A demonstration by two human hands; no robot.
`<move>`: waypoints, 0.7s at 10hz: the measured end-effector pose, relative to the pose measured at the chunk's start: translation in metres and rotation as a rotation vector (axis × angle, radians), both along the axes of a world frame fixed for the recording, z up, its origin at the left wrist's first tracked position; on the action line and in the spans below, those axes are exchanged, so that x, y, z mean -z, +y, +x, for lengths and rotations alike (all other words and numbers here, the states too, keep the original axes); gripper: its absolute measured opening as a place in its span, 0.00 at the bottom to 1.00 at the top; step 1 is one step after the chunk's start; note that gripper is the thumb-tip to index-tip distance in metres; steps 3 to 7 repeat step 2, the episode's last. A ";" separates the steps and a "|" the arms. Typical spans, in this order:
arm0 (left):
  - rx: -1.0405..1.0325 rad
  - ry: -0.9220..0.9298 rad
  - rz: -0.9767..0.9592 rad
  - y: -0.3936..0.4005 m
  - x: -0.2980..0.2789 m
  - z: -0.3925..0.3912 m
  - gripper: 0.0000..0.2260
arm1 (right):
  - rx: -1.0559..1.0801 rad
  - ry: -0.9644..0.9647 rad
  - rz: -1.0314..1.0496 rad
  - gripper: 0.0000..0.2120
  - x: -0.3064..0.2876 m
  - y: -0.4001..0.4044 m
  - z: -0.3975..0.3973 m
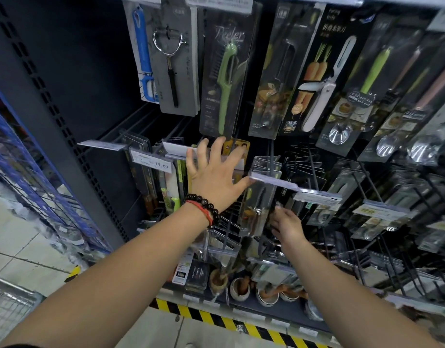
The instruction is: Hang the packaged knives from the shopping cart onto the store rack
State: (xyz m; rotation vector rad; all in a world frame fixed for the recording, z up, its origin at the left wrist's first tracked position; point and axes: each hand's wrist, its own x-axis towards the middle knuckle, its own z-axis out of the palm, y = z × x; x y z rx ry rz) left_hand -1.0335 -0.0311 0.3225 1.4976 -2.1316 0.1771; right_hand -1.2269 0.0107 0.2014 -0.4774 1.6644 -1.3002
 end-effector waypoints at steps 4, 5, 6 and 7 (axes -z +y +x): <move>-0.003 -0.006 -0.046 0.006 0.010 0.007 0.30 | -0.075 0.100 -0.070 0.07 -0.014 0.018 0.003; -0.003 -0.006 -0.046 0.006 0.010 0.007 0.30 | -0.075 0.100 -0.070 0.07 -0.014 0.018 0.003; -0.003 -0.006 -0.046 0.006 0.010 0.007 0.30 | -0.075 0.100 -0.070 0.07 -0.014 0.018 0.003; -0.003 -0.006 -0.046 0.006 0.010 0.007 0.30 | -0.075 0.100 -0.070 0.07 -0.014 0.018 0.003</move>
